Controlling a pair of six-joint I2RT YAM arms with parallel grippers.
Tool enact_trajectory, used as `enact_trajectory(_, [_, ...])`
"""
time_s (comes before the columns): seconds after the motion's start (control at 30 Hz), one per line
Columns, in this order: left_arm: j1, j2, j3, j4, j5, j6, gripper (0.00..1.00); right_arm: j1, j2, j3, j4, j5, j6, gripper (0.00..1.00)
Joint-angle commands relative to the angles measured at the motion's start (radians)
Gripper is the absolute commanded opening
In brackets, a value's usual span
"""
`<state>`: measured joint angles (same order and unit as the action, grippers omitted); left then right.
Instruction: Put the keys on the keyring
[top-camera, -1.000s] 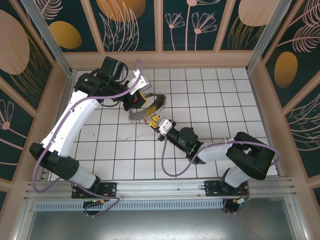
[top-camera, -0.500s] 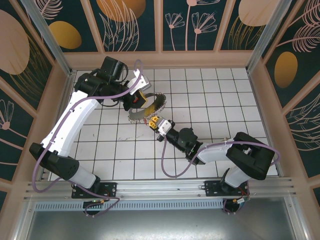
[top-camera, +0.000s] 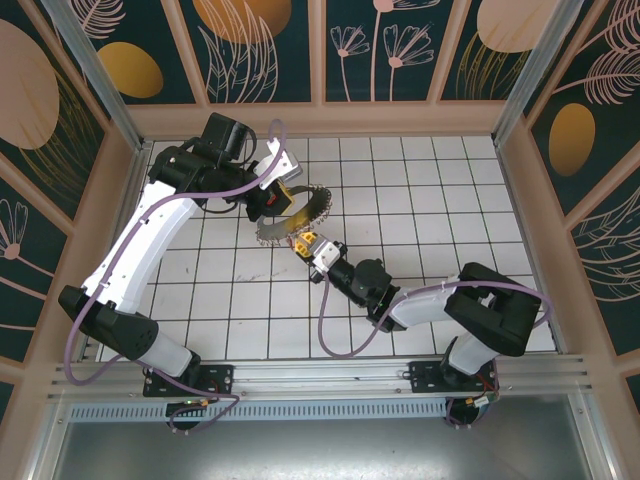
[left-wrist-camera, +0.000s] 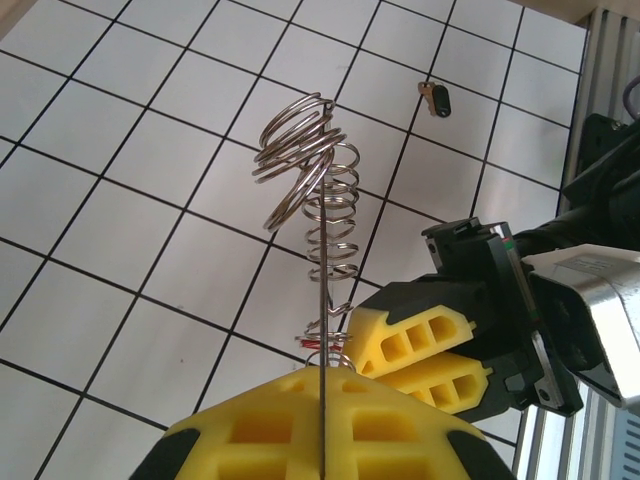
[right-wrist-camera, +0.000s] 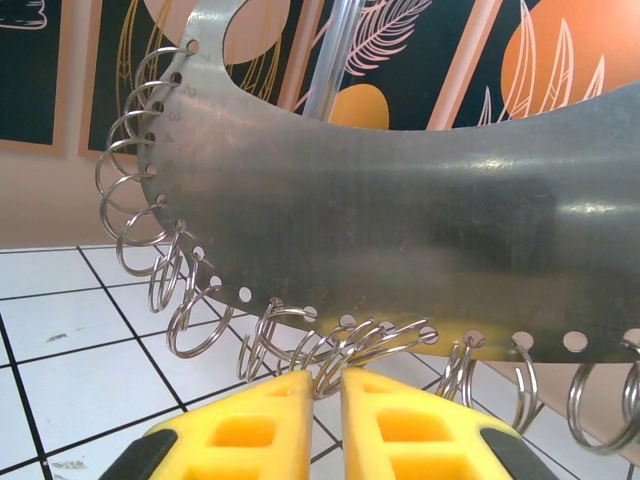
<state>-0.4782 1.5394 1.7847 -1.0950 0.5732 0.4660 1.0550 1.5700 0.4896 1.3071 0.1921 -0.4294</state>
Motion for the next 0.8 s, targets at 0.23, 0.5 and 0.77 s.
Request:
enact_trajectory(0.23, [-0.002,-0.031,-0.001,0.043,-0.010,-0.040,0.03,0.031,0.039,0.014,0.102,0.075,0.020,0.16])
enact_trajectory(0.5, [-0.002,-0.034,-0.011,0.040,-0.008,-0.033,0.03,0.030,0.037,0.017,0.131,0.101,-0.002,0.15])
enact_trajectory(0.77, [-0.002,-0.035,-0.013,0.038,-0.016,-0.031,0.03,0.027,-0.031,-0.011,0.072,0.038,-0.050,0.16])
